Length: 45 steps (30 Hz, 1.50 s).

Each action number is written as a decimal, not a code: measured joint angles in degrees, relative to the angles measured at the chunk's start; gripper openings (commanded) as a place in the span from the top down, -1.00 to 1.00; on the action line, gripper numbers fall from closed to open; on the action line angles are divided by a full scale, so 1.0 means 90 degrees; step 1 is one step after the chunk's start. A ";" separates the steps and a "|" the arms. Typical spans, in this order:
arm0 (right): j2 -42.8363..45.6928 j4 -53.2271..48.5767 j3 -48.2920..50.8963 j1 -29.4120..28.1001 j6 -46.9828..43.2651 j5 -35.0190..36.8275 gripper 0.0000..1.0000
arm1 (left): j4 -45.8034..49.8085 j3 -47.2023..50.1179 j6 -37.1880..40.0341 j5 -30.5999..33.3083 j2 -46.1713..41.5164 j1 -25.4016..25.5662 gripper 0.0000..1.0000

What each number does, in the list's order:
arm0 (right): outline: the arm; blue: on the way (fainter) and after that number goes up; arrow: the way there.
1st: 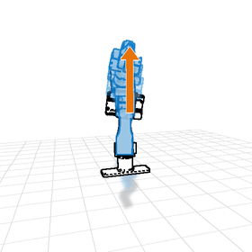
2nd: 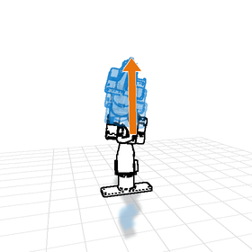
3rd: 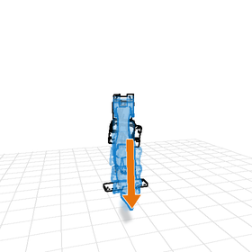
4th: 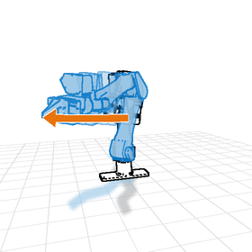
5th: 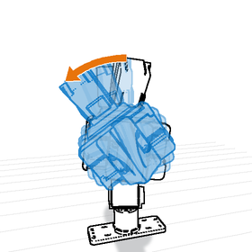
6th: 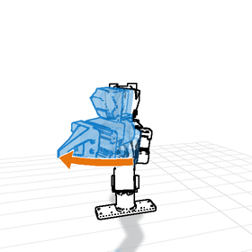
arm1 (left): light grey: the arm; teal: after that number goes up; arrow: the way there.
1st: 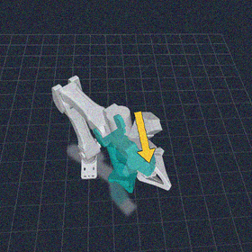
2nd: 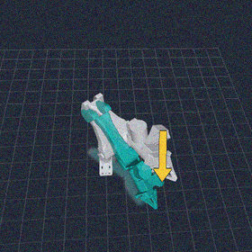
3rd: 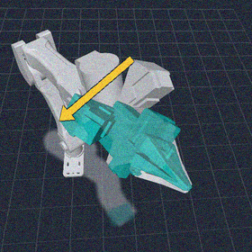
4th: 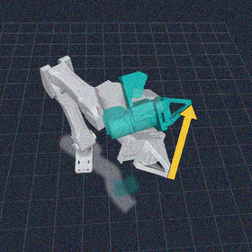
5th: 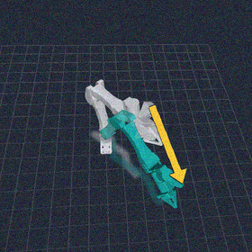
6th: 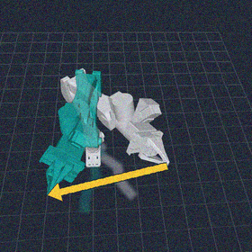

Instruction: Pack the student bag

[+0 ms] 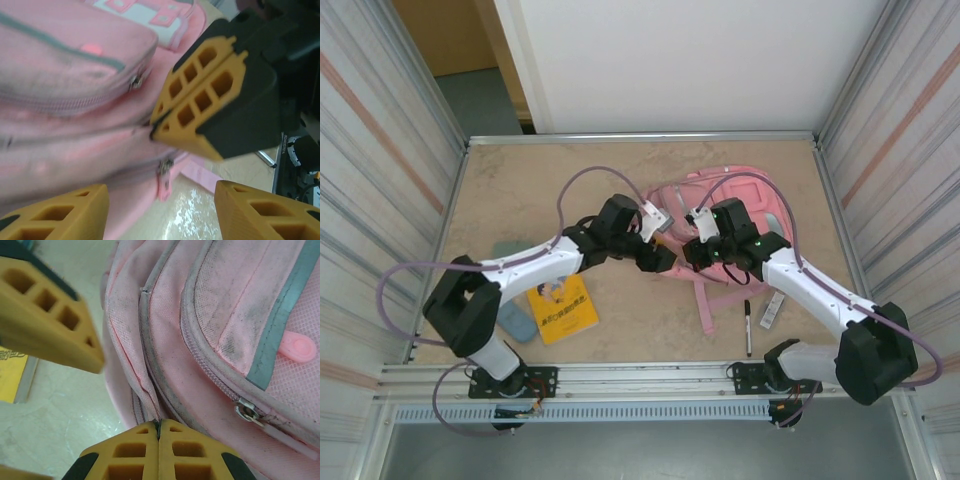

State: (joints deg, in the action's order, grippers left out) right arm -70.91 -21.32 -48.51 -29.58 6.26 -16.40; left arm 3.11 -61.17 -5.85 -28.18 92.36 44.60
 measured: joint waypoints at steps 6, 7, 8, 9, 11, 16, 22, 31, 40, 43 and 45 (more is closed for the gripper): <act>-0.0053 -0.0017 0.0000 0.0044 0.0114 -0.0216 1.00 | -0.0073 -0.0092 0.0240 -0.0498 0.0612 0.0070 0.12; -0.0075 -0.0017 0.0000 0.0044 0.0119 -0.0233 1.00 | -0.0107 -0.0029 0.0231 -0.0454 0.0605 0.0129 0.12; -0.0102 -0.0017 0.0000 0.0041 0.0138 -0.0248 1.00 | -0.0148 0.0051 0.0214 -0.0350 0.0580 0.0236 0.11; -0.0119 -0.0017 0.0000 0.0044 0.0146 -0.0282 1.00 | -0.0182 0.0121 0.0172 -0.0233 0.0568 0.0359 0.10; -0.0129 -0.0012 0.0000 0.0049 0.0214 -0.0333 1.00 | -0.0240 0.0255 0.0061 -0.0051 0.0561 0.0561 0.13; -0.0165 -0.0095 0.0000 0.0083 0.0265 -0.0379 1.00 | -0.0369 0.0481 -0.0267 0.0355 0.0551 0.0690 0.29; -0.0219 -0.0117 0.0000 0.0083 0.0333 -0.0423 1.00 | -0.0648 0.0680 -0.0629 0.0857 0.0554 0.0758 0.20; -0.0347 -0.0238 -0.0032 0.0049 0.0425 -0.0444 1.00 | -0.1387 0.0680 -0.1273 0.0634 0.0879 0.0767 0.22; -0.0384 -0.0255 -0.0075 0.0034 0.0427 -0.0471 1.00 | -0.1511 0.0753 -0.1617 0.0787 0.0908 0.0797 0.83; -0.0384 -0.0301 -0.0085 0.0034 0.0427 -0.0440 1.00 | -0.1557 0.0831 -0.1642 0.0792 0.0903 0.0792 1.00; -0.0384 -0.0306 -0.0085 0.0034 0.0425 -0.0357 1.00 | -0.1506 0.0835 -0.1642 0.0799 0.0865 0.0770 1.00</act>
State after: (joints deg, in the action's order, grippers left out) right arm -74.37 -24.08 -49.28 -29.28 10.09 -19.62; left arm -10.44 -53.65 -20.62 -20.99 100.14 51.53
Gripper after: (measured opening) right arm 0.043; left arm 0.052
